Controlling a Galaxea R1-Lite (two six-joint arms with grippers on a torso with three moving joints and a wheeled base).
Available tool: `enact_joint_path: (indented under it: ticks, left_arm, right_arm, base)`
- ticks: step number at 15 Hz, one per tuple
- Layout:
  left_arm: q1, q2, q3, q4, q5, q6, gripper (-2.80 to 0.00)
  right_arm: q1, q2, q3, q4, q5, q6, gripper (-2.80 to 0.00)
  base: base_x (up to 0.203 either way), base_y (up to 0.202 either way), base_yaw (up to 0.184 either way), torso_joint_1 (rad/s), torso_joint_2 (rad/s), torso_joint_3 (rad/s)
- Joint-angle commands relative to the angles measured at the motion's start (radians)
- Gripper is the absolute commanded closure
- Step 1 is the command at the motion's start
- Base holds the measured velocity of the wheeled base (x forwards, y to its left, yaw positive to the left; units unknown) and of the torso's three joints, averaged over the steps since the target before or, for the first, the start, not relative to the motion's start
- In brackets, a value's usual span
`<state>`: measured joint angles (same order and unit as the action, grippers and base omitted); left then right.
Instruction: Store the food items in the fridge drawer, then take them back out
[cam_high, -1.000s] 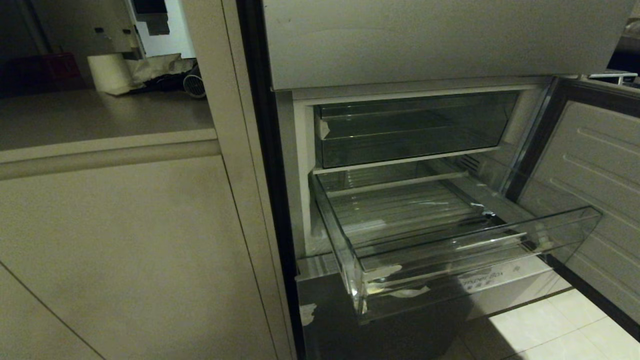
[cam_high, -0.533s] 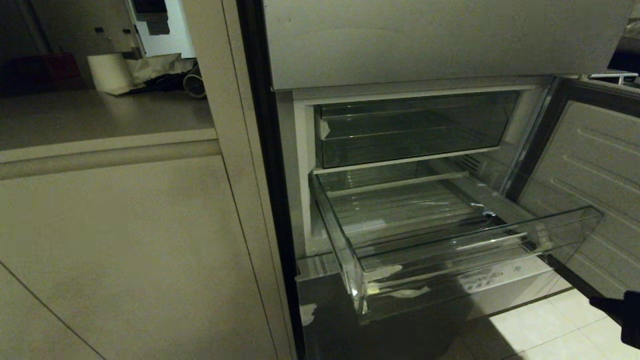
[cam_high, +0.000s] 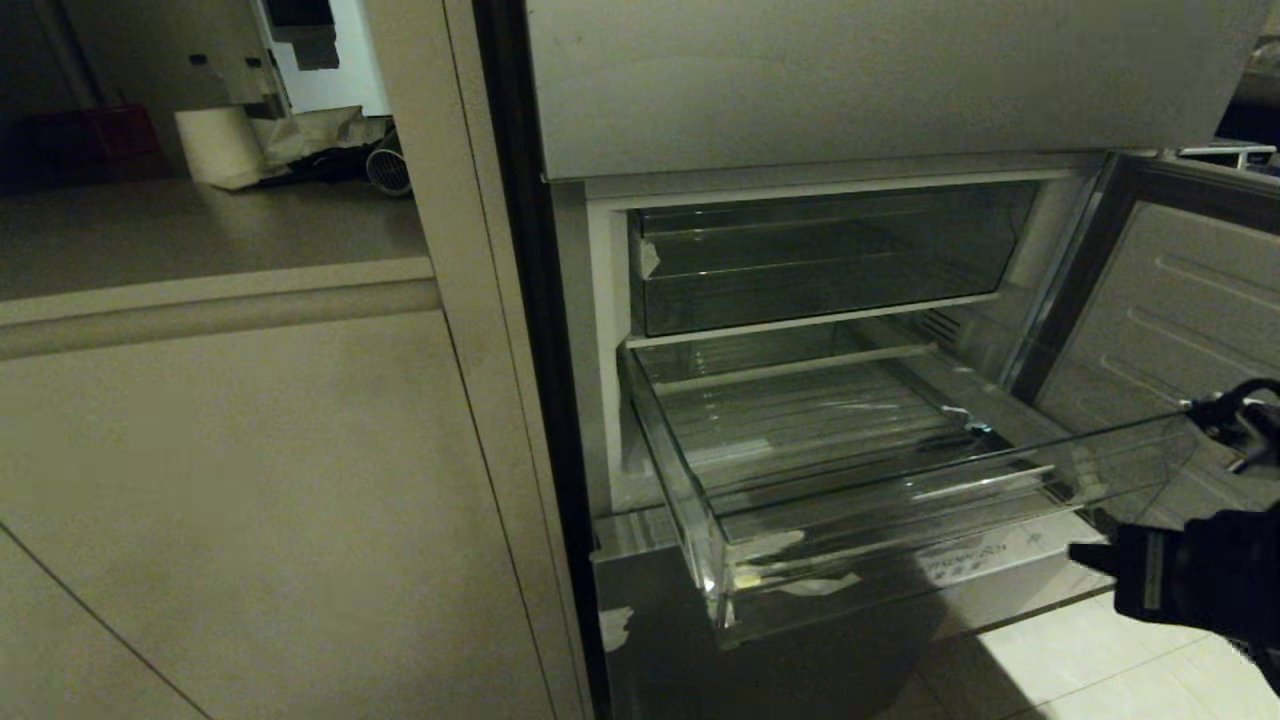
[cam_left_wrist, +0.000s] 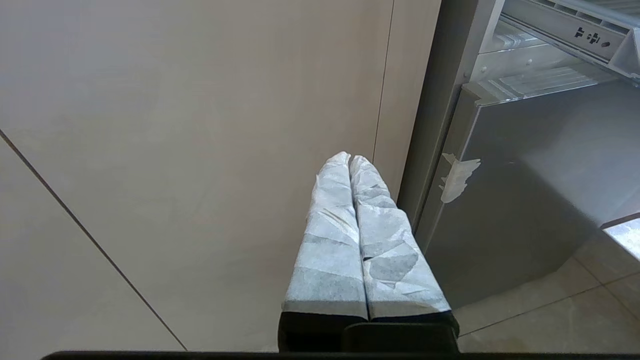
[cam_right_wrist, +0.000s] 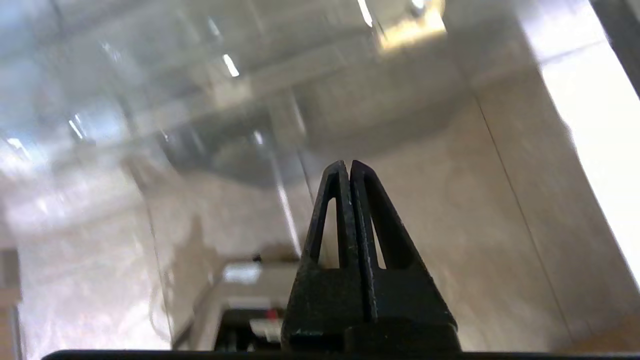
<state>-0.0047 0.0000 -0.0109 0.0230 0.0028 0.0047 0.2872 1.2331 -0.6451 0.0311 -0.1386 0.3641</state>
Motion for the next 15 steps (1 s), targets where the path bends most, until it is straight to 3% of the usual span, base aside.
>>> enact_joint_path:
  ticks: [1, 6, 10, 13, 15]
  left_arm:
    - [0.0, 0.002, 0.0, 0.0, 0.0, 0.0, 0.0]
    - [0.0, 0.002, 0.0, 0.0, 0.0, 0.0, 0.0]
    - [0.0, 0.002, 0.0, 0.0, 0.0, 0.0, 0.0]
    - [0.0, 0.002, 0.0, 0.0, 0.0, 0.0, 0.0]
    - [0.0, 0.002, 0.0, 0.0, 0.0, 0.0, 0.0]
  right_arm:
    - [0.0, 0.141, -0.015, -0.083, 0.018, -0.003, 0.0]
    - [-0.004, 0.316, -0.11, -0.176, 0.043, -0.016, 0.0]
    - [-0.014, 0.493, -0.153, -0.438, 0.087, -0.08, 0.0]
    - [-0.017, 0.614, -0.28, -0.537, 0.178, -0.081, 0.0]
    - [-0.022, 0.687, -0.322, -0.68, 0.194, -0.077, 0.0]
  base:
    - [0.0, 0.0, 0.0, 0.0, 0.0, 0.0]
    - [0.0, 0.0, 0.0, 0.0, 0.0, 0.0]
    - [0.0, 0.0, 0.0, 0.0, 0.0, 0.0]
    - [0.0, 0.0, 0.0, 0.0, 0.0, 0.0]
    - [0.0, 0.0, 0.0, 0.0, 0.0, 0.0]
